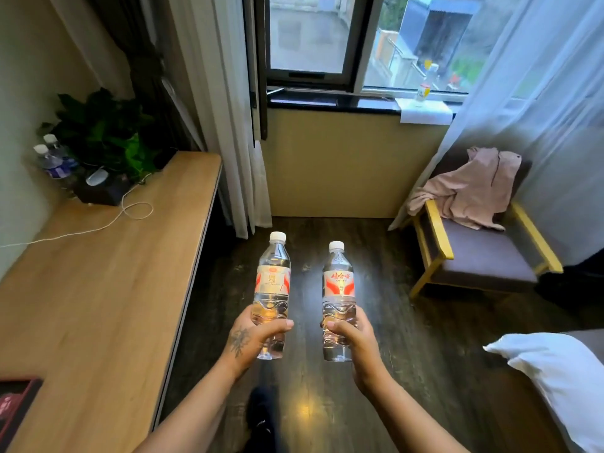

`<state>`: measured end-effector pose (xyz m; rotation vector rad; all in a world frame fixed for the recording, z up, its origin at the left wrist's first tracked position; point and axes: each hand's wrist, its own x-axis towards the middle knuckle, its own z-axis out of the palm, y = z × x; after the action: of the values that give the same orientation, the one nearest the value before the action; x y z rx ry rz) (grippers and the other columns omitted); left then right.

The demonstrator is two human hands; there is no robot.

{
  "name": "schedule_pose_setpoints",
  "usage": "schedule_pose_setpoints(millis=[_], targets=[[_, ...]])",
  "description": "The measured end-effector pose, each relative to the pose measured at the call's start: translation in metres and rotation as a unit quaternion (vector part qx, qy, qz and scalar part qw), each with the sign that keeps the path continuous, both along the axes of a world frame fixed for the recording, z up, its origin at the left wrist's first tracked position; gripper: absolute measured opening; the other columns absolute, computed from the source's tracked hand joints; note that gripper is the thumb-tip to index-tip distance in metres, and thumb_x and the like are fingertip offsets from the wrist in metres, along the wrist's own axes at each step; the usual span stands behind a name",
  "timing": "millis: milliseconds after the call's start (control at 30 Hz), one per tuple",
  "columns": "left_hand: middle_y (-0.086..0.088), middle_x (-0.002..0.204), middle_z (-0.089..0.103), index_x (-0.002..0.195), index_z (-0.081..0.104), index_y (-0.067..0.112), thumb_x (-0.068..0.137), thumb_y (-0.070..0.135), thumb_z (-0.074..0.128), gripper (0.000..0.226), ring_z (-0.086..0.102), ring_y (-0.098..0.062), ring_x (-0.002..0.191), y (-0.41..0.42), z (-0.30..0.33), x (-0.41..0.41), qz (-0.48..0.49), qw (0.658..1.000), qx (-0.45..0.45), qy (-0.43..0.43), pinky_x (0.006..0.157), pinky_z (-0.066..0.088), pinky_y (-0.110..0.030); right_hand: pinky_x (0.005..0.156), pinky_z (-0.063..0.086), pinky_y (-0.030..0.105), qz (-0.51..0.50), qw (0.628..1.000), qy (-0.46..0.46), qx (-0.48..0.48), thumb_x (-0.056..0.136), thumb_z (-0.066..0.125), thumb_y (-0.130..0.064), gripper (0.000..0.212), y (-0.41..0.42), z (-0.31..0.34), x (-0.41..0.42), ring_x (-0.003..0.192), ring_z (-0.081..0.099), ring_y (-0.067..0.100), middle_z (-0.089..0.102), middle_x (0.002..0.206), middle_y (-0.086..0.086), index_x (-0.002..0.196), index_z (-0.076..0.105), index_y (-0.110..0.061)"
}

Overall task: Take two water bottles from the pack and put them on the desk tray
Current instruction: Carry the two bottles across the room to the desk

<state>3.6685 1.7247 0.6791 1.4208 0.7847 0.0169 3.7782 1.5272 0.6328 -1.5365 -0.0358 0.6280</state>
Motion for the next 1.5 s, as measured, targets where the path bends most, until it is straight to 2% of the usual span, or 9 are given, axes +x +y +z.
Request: schedule_pose_setpoints(millis=[400,667,900,1000,1067,1133,1267,1400,1500], targets=[[-0.013,0.118,0.076,0.129,0.065,0.017,0.044,0.058,0.088,0.098,0.075,-0.031,0.11,0.101,-0.005,0.119,-0.042,0.999,0.0,0.0,0.103,0.062,-0.051,0.089,0.064,0.038,-0.048,0.999,-0.004,-0.005,0.06,0.083,-0.045,0.082,0.089,0.014,0.108,0.108,0.078,0.028,0.079,0.12,0.011,0.133,0.061,-0.016],[-0.012,0.119,0.077,0.13,0.066,0.018,0.046,0.056,0.088,0.095,0.075,-0.03,0.111,0.108,-0.01,0.164,-0.027,0.999,-0.014,-0.014,0.101,0.062,-0.047,0.084,0.064,0.034,-0.033,0.999,0.004,0.0,0.061,0.082,-0.043,0.082,0.107,0.016,0.164,0.108,0.078,0.03,0.078,0.121,0.012,0.134,0.061,-0.015],[-0.018,0.12,0.077,0.128,0.069,0.014,0.053,0.043,0.093,0.084,0.075,-0.037,0.113,0.12,-0.005,0.168,0.066,0.997,-0.043,-0.003,0.106,0.06,-0.054,0.082,0.064,0.031,0.053,0.999,0.007,-0.006,0.061,0.081,-0.049,0.08,0.133,0.019,0.203,0.107,0.078,0.027,0.078,0.12,0.008,0.133,0.06,-0.02],[-0.013,0.109,0.082,0.118,0.074,0.018,0.059,0.034,0.092,0.063,0.079,-0.033,0.103,0.131,-0.005,0.155,0.137,0.989,-0.055,-0.005,0.087,0.064,-0.04,0.08,0.062,0.03,0.112,0.994,0.006,-0.001,0.058,0.081,-0.048,0.08,0.159,0.019,0.211,0.102,0.078,0.024,0.076,0.121,0.012,0.131,0.061,-0.02],[-0.002,0.095,0.085,0.113,0.076,0.02,0.052,0.043,0.094,0.068,0.082,-0.027,0.092,0.137,-0.004,0.137,0.194,0.98,-0.049,-0.004,0.072,0.063,-0.026,0.077,0.061,0.03,0.156,0.988,0.01,0.004,0.056,0.081,-0.046,0.082,0.181,0.019,0.209,0.099,0.077,0.023,0.076,0.12,0.014,0.13,0.061,-0.017],[0.003,0.092,0.085,0.112,0.076,0.023,0.048,0.05,0.092,0.072,0.082,-0.025,0.09,0.141,-0.003,0.117,0.244,0.969,-0.039,-0.009,0.073,0.062,-0.025,0.081,0.06,0.032,0.202,0.979,0.012,0.003,0.057,0.08,-0.049,0.084,0.202,0.019,0.202,0.102,0.078,0.022,0.076,0.122,0.011,0.132,0.059,-0.019],[-0.003,0.096,0.083,0.119,0.075,0.022,0.052,0.044,0.095,0.073,0.079,-0.027,0.093,0.148,-0.006,0.065,0.351,0.936,-0.033,-0.019,0.088,0.062,-0.042,0.077,0.062,0.035,0.308,0.951,0.015,0.01,0.057,0.081,-0.045,0.077,0.249,0.021,0.177,0.093,0.08,0.022,0.077,0.117,0.013,0.128,0.061,-0.021],[-0.004,0.091,0.084,0.114,0.076,0.022,0.049,0.043,0.097,0.072,0.08,-0.022,0.083,0.136,-0.007,0.007,0.457,0.889,-0.03,-0.009,0.073,0.063,-0.036,0.089,0.063,0.049,0.406,0.913,0.03,0.014,0.056,0.082,-0.045,0.082,0.287,0.021,0.137,0.101,0.077,0.033,0.076,0.117,0.015,0.131,0.061,-0.019],[-0.004,0.085,0.083,0.112,0.076,0.019,0.05,0.039,0.097,0.069,0.08,-0.018,0.073,0.118,-0.005,-0.034,0.527,0.85,-0.026,-0.006,0.06,0.062,-0.03,0.087,0.062,0.045,0.466,0.883,0.045,0.01,0.057,0.084,-0.041,0.08,0.308,0.02,0.102,0.103,0.077,0.032,0.077,0.117,0.013,0.132,0.062,-0.02]])
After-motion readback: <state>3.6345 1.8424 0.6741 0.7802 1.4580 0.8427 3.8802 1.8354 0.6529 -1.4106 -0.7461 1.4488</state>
